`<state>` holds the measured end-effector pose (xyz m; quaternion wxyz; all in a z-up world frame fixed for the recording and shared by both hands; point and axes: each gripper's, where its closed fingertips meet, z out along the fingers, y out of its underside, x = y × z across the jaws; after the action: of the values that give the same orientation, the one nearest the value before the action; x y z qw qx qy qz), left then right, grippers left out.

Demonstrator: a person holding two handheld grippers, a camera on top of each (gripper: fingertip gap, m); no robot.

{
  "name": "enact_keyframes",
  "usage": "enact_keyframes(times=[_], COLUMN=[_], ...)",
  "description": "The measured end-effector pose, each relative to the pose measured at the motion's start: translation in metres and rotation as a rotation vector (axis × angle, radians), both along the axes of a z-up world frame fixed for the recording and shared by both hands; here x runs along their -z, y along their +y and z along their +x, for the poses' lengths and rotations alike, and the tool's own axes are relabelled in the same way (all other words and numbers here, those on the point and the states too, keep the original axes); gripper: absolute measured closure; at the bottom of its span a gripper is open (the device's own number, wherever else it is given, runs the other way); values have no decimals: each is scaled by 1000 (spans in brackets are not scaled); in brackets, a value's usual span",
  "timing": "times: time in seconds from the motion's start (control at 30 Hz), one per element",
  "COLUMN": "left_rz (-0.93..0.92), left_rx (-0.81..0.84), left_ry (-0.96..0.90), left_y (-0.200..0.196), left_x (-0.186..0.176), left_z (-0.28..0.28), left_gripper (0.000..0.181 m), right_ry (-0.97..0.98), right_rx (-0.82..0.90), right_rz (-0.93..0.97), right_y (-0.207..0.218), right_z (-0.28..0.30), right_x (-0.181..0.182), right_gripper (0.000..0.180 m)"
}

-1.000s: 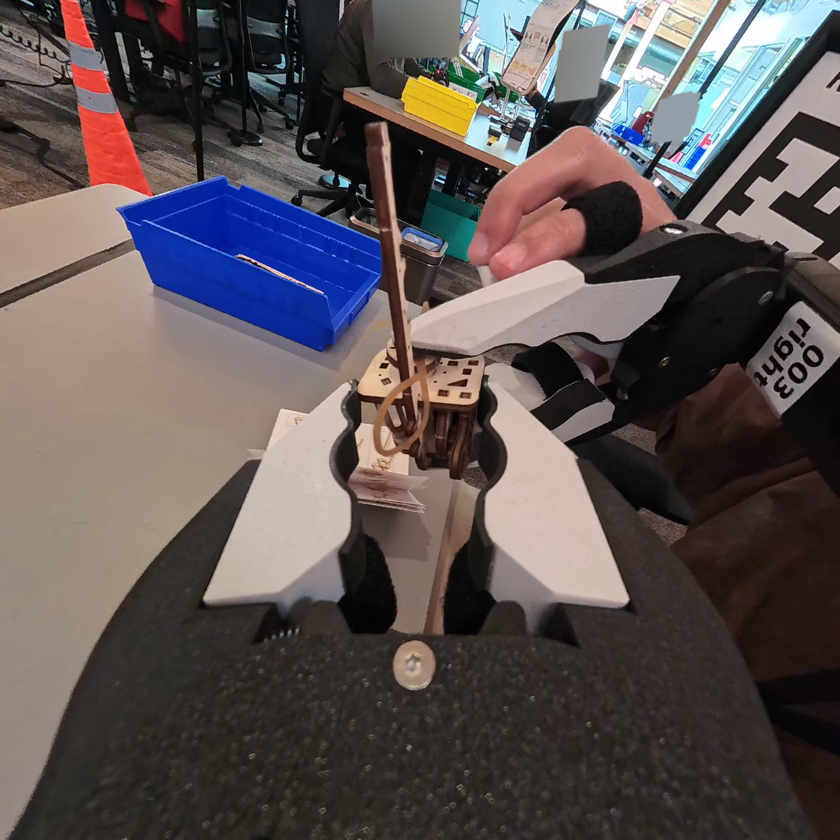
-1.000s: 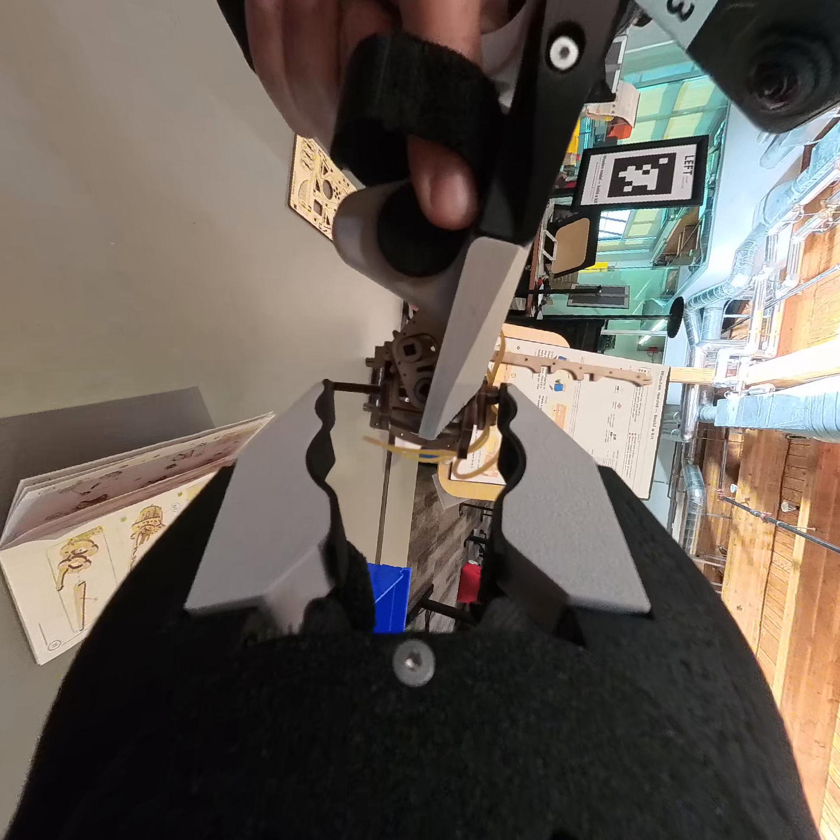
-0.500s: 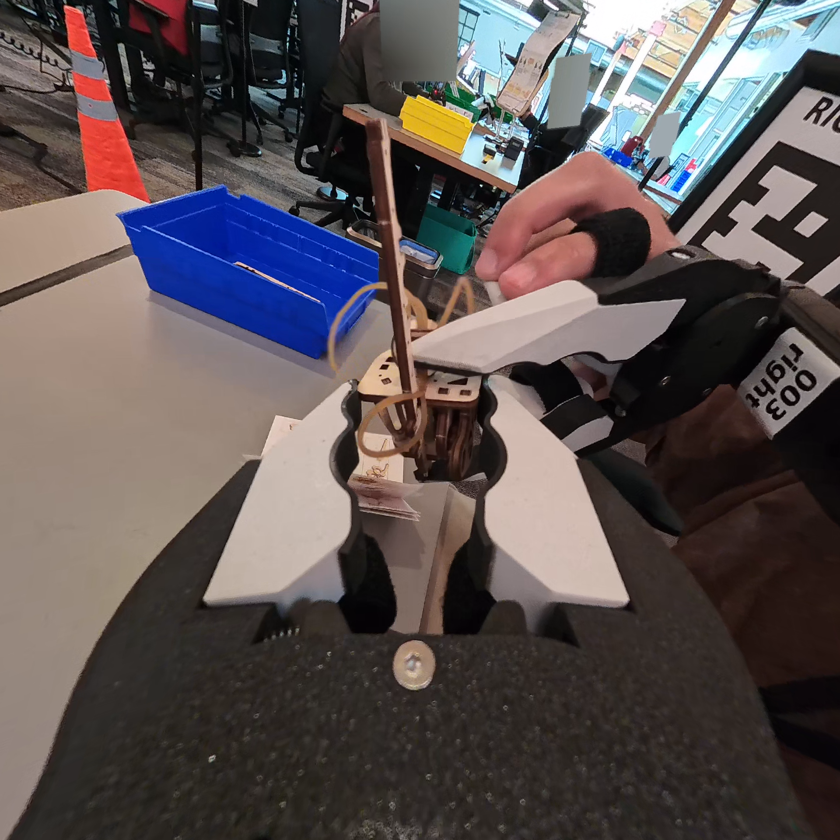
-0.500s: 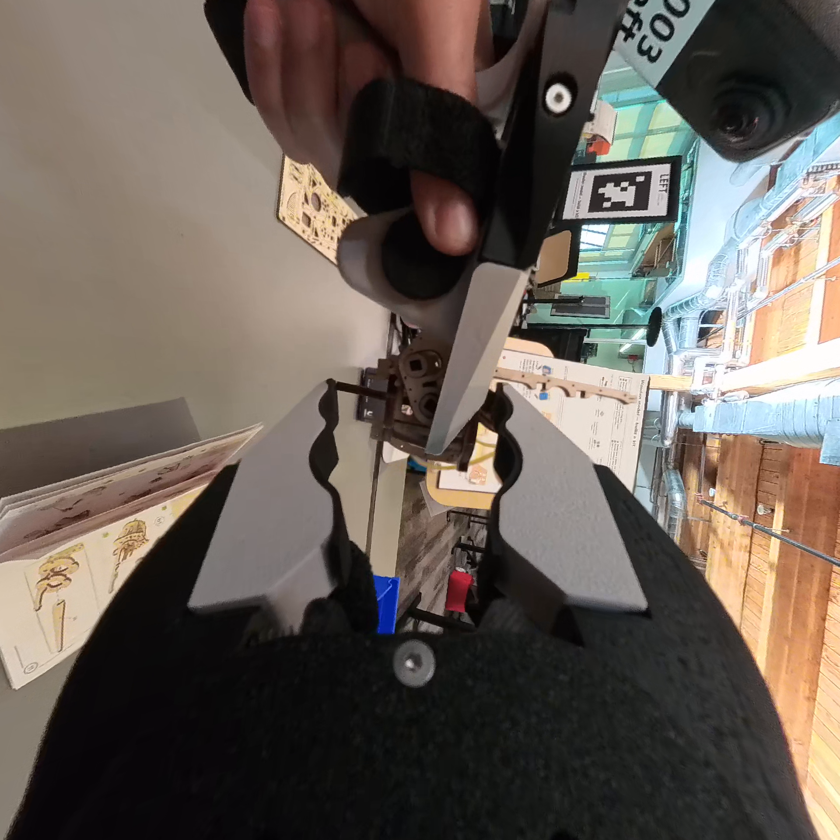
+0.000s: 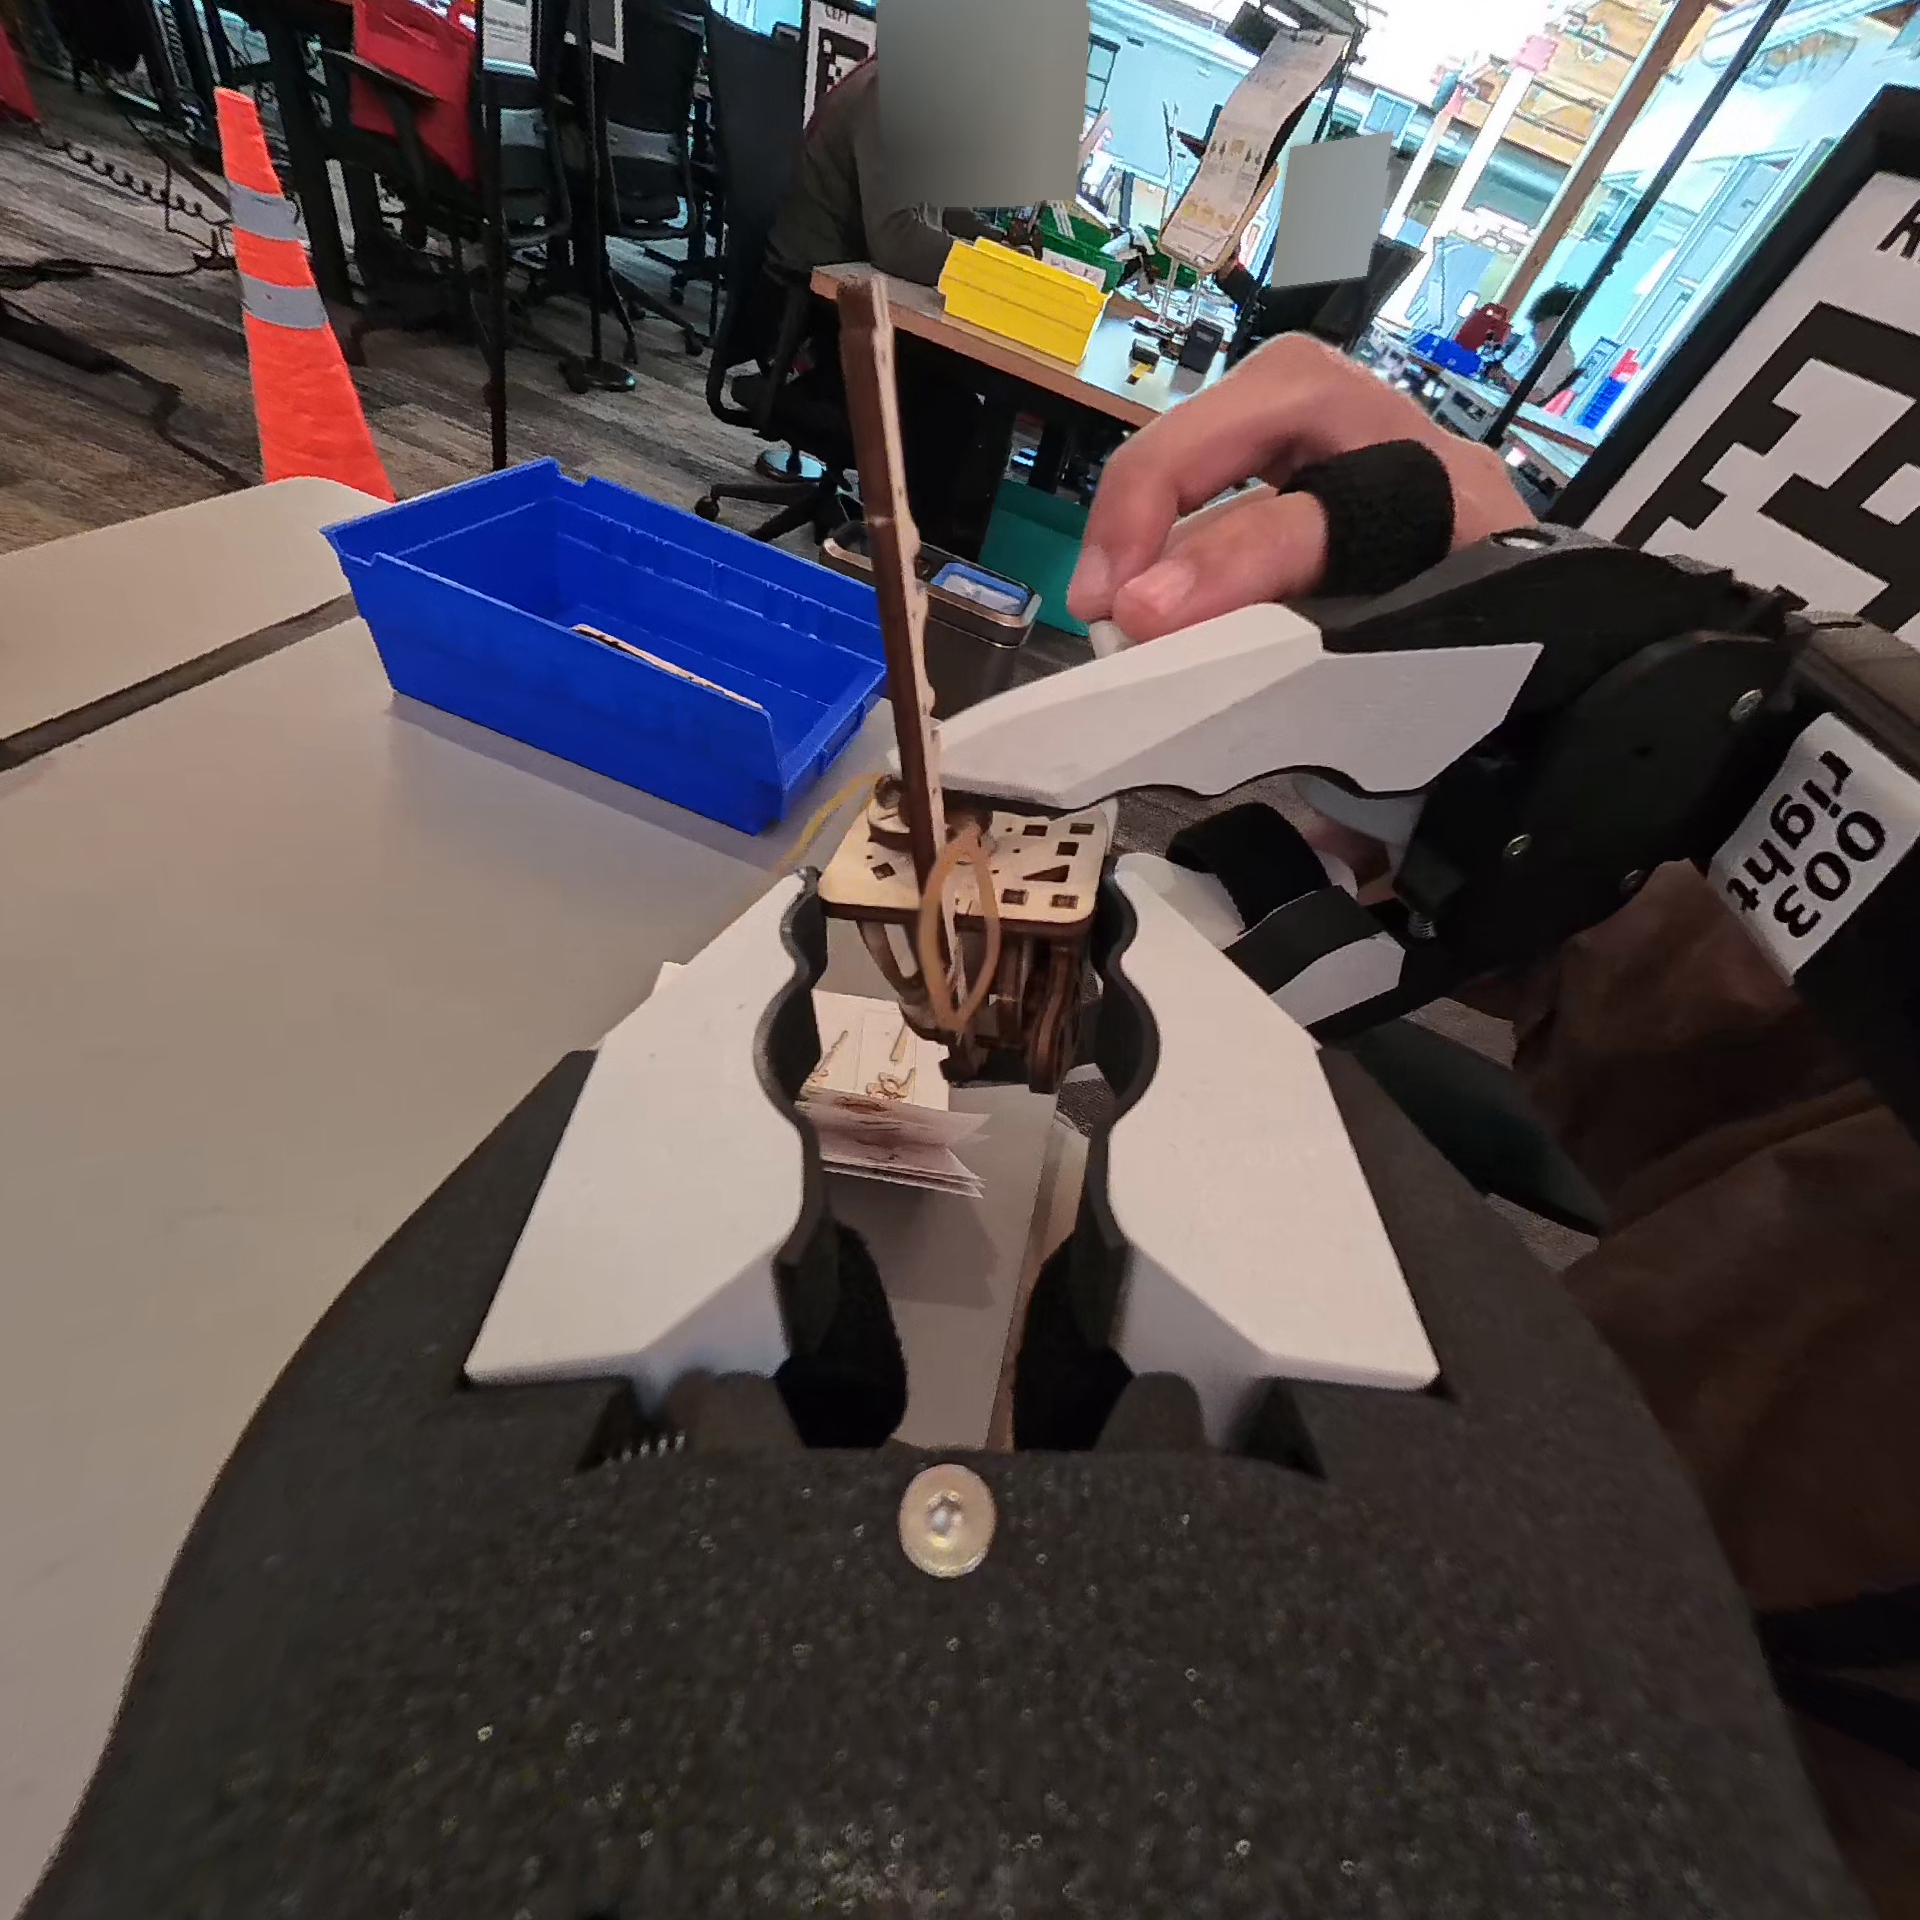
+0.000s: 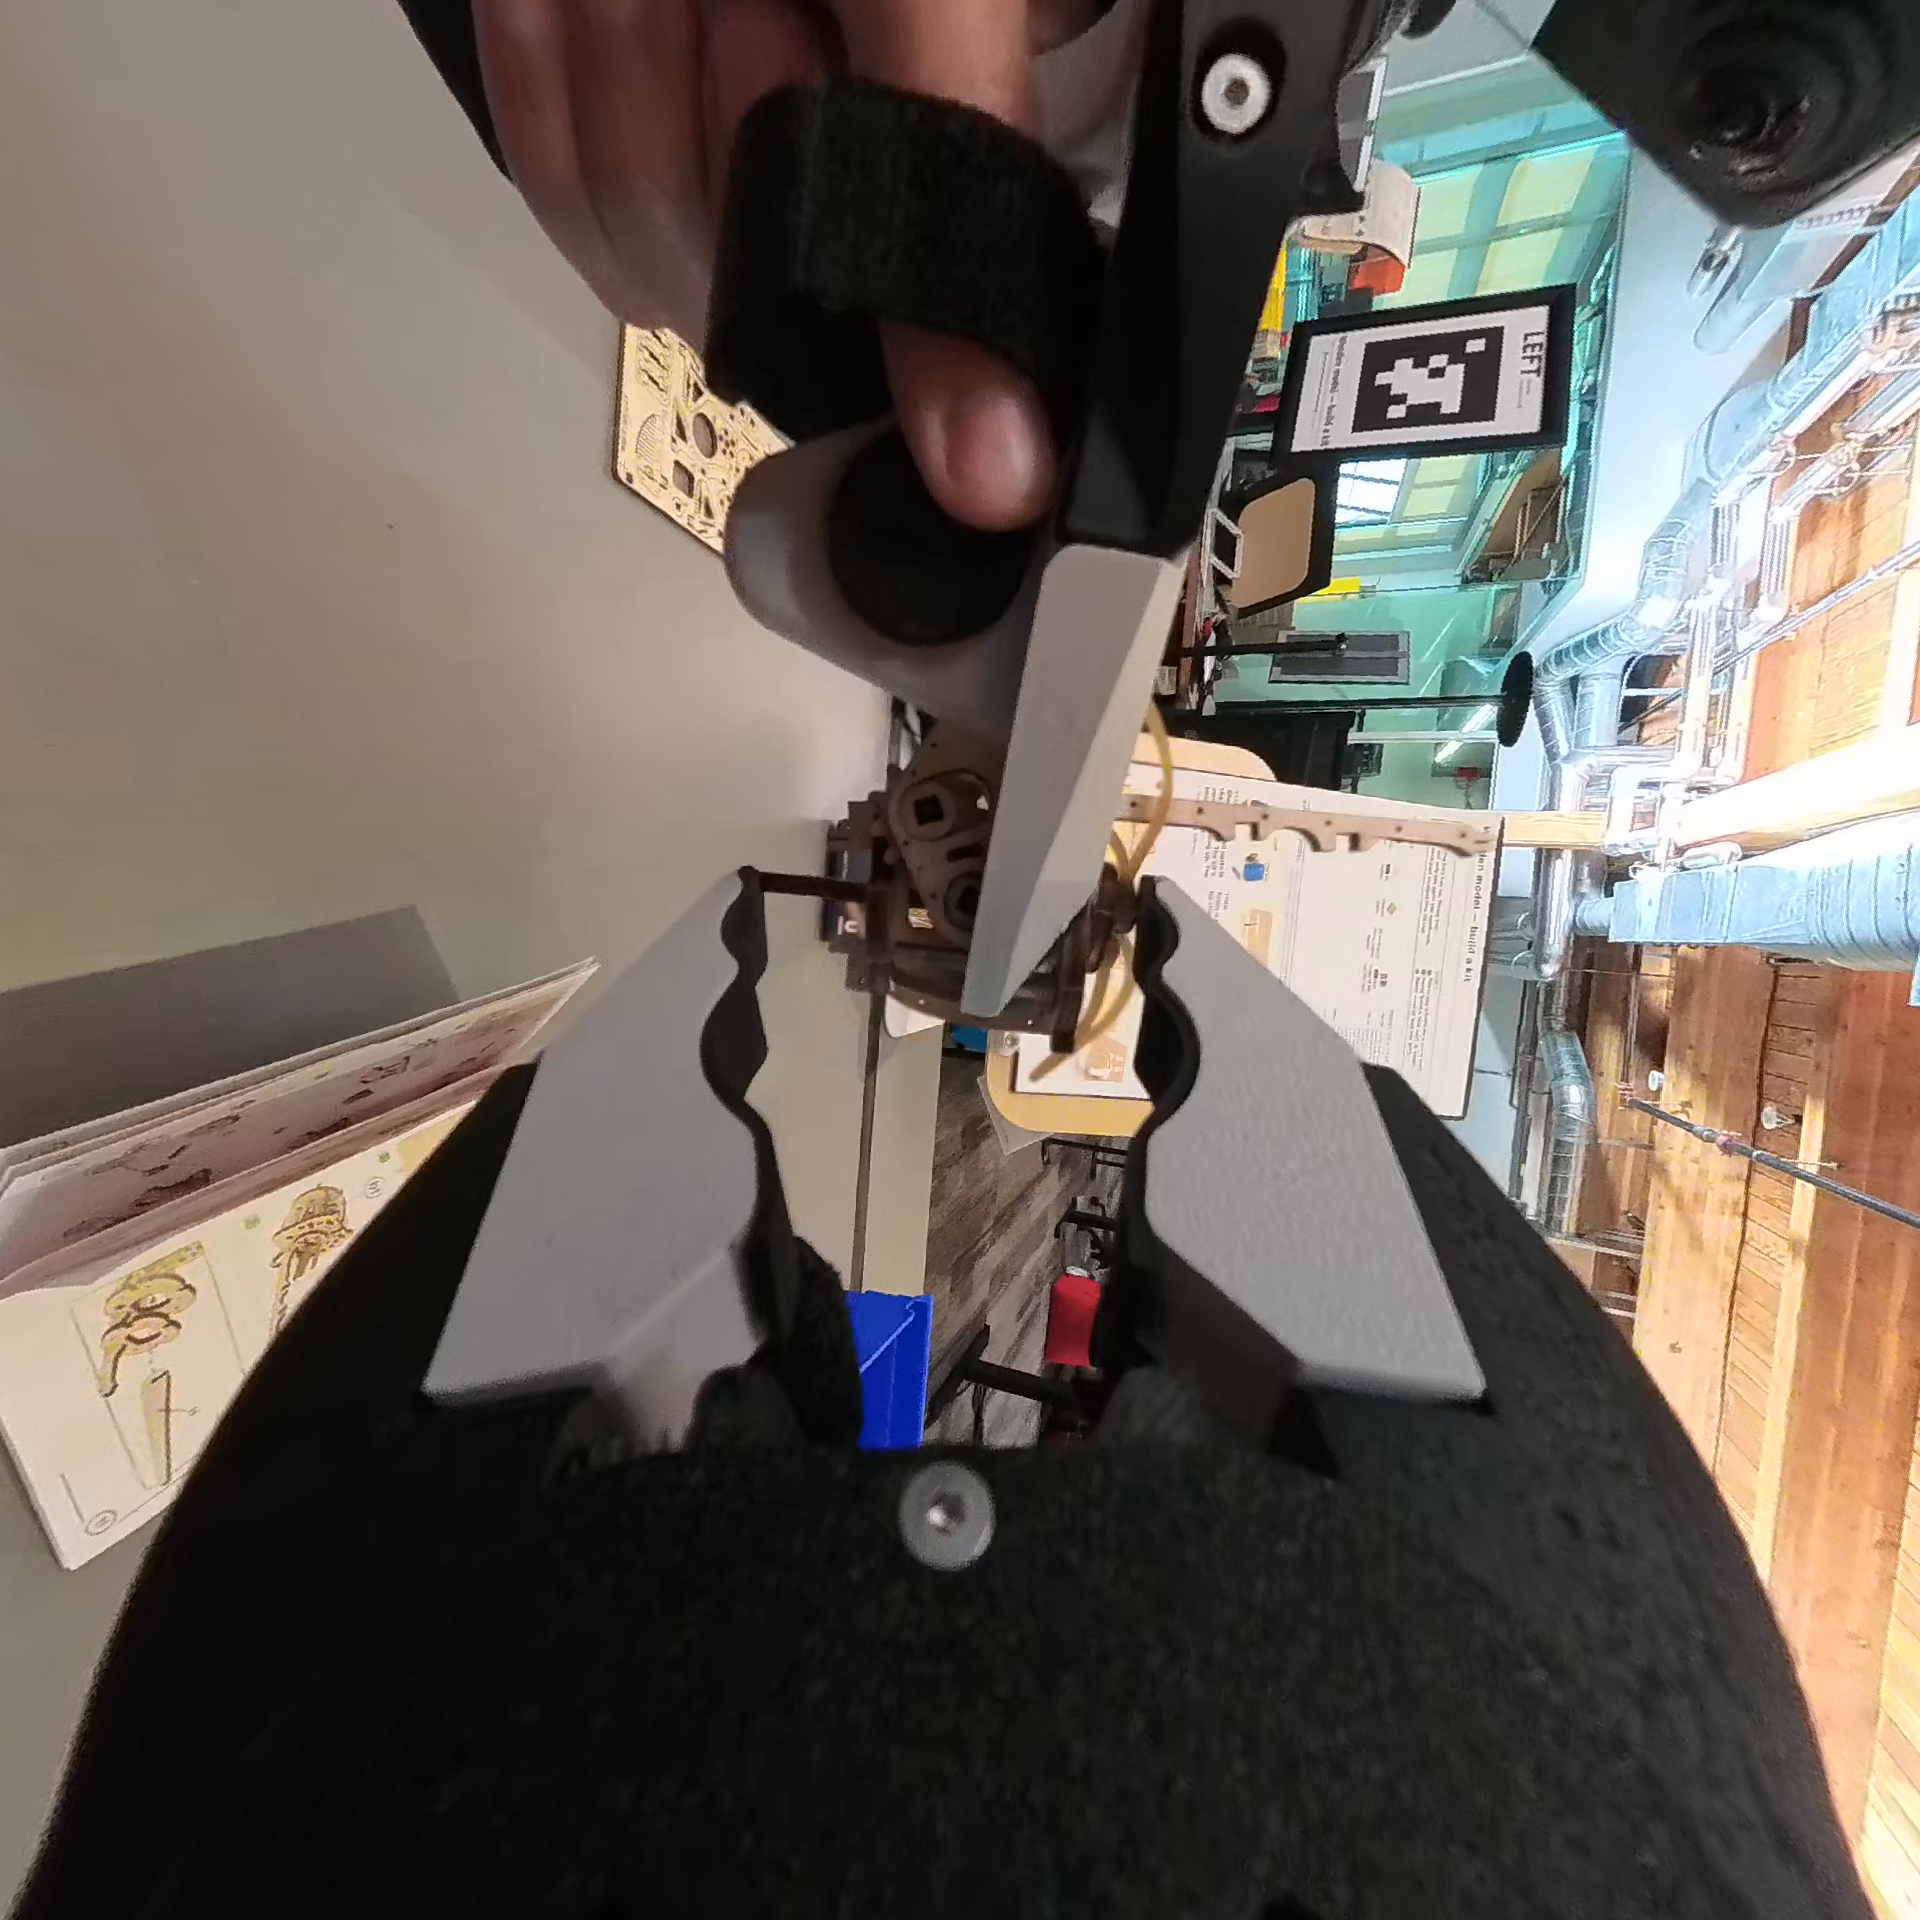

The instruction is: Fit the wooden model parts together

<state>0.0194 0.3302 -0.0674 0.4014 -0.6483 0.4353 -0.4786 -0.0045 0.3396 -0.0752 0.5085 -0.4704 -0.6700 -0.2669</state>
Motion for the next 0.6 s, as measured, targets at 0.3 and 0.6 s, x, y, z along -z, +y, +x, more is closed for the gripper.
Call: enact_keyframes(times=[0.3,0.6], left_rz=[8,25], left_rx=[-10,-28], left_ry=[-11,3], left_y=[-1,1], left_x=[-5,-4], left_z=[-1,-2], left_gripper=[132,132], right_ry=[-8,-19], right_rx=[-10,-3], right_rz=[41,18], right_y=[-3,-4], right_z=[-2,-2], right_x=[-6,-6], right_gripper=[109,109])
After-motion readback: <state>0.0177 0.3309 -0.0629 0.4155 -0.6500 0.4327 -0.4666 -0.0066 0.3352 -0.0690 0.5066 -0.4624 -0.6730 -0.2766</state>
